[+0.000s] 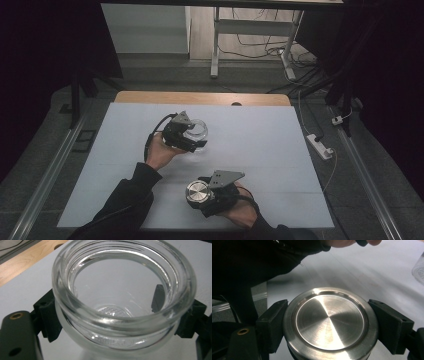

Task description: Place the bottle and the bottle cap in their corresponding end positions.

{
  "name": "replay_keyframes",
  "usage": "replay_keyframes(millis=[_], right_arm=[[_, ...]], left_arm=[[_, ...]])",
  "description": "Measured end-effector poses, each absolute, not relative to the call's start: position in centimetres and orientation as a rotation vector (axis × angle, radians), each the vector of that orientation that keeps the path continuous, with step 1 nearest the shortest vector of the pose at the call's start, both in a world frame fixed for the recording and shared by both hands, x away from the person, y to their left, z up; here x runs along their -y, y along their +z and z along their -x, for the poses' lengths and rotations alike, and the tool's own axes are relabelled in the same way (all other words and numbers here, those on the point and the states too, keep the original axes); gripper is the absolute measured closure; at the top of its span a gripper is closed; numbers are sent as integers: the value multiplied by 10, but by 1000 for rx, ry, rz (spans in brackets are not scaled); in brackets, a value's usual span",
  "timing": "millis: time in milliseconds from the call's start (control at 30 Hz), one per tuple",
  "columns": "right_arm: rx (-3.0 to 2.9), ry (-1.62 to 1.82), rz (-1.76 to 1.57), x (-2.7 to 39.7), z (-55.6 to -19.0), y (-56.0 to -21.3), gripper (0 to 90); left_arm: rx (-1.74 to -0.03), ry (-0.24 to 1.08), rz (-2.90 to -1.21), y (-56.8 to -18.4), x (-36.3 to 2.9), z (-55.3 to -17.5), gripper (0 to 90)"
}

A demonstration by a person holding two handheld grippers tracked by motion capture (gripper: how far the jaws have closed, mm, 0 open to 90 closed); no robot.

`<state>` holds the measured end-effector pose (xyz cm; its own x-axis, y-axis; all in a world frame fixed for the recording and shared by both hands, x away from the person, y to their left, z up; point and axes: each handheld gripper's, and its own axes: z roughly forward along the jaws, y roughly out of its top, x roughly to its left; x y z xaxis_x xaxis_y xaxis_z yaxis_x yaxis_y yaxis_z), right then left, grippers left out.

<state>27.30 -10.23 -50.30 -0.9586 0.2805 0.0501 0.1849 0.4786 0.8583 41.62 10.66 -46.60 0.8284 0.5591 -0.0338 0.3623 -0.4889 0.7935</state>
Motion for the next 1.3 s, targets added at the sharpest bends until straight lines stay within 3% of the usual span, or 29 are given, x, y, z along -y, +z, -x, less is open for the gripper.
replay_keyframes(millis=[1300], right_arm=[[-2717,1303,-446,88,-291,-538,194]], left_arm=[[-759,308,-2150,-506,-98,-435,149]])
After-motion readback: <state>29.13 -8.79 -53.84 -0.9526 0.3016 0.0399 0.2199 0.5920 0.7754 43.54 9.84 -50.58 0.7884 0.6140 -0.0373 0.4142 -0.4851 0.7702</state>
